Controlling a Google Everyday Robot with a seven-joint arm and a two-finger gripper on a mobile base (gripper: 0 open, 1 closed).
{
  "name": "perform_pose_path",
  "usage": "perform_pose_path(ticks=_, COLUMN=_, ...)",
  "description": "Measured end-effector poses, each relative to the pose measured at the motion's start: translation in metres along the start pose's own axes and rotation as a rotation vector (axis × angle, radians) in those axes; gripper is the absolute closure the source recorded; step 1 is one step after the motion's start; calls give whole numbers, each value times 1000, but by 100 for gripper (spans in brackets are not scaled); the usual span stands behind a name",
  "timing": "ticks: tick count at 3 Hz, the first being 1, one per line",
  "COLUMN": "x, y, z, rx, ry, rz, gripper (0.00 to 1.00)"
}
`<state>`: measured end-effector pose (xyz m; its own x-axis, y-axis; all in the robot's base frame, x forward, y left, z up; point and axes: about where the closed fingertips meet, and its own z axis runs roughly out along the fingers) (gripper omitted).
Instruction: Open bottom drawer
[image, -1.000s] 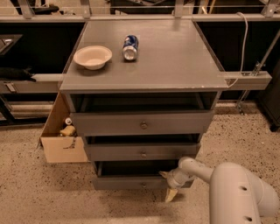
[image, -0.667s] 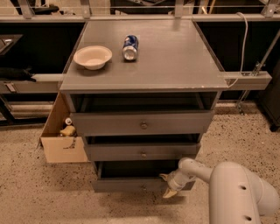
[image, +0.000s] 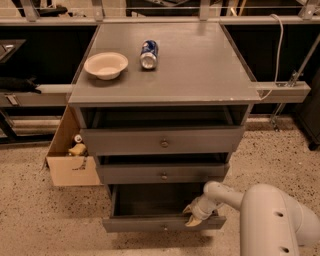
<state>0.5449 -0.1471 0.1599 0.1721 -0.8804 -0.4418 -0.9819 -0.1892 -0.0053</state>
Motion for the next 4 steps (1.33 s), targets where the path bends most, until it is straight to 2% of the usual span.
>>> perform_pose_path(ticks=1, x=-9, y=19, z=-2, rx=-6, ry=-11, rz=-5, gripper=100)
perform_pose_path(ticks=2, x=-12, y=24, z=-2, rx=-5, ry=-17, rz=-7, gripper=100)
perform_pose_path(ticks=3, x=-18, y=41, z=-1, rx=-3, ry=-45, rz=-4, gripper=100)
perform_pose_path(ticks=4, x=-18, y=40, z=-1, rx=-3, ry=-45, rz=-4, gripper=100)
